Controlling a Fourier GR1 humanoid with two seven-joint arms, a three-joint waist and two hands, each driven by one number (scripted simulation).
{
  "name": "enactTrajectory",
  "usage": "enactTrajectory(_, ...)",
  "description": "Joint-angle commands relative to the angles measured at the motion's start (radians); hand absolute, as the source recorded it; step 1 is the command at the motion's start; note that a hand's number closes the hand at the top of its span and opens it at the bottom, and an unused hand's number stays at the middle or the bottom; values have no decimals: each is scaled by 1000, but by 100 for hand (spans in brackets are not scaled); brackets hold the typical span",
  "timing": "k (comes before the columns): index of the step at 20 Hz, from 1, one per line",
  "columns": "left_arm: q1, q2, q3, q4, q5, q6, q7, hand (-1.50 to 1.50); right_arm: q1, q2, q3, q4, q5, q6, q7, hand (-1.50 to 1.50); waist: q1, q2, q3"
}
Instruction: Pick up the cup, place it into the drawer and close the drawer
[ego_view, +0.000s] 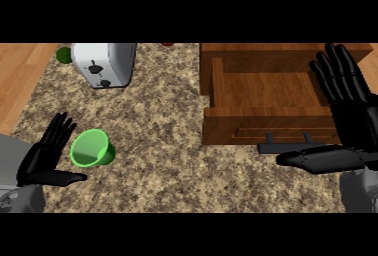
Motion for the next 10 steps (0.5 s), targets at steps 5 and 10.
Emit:
enactTrajectory(5,-99,61,-10,388,-119,-18,-303,-150,32,19,21,-45,11,-6,23,-150,-9,2,-1)
enactTrajectory(10,-144,26,-5,467,-129,33,-371,-150,-38,13,14,0,18,-12,25,-150,-12,6,-3)
